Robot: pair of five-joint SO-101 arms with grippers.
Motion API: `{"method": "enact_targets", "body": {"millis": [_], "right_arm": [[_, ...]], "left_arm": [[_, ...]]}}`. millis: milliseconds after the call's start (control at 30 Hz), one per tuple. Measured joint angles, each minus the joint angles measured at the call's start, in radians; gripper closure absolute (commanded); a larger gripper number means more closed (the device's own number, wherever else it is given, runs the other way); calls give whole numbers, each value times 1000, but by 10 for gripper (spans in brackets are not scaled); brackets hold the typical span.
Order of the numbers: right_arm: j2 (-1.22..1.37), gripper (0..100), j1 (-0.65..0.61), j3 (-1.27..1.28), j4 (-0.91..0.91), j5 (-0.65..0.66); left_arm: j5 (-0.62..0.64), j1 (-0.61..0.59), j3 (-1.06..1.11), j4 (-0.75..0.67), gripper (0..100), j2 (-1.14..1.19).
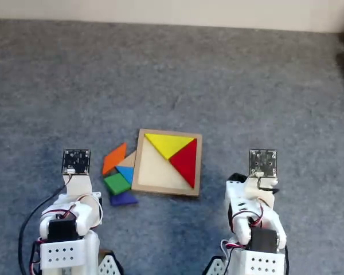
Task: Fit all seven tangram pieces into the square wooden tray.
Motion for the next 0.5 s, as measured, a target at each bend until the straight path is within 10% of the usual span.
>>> {"method": "enact_targets", "body": {"millis": [500], "right_arm": [[0, 993, 0, 2, 57, 5]], "left_arm": [[0, 0, 0, 0, 993, 0]]}}
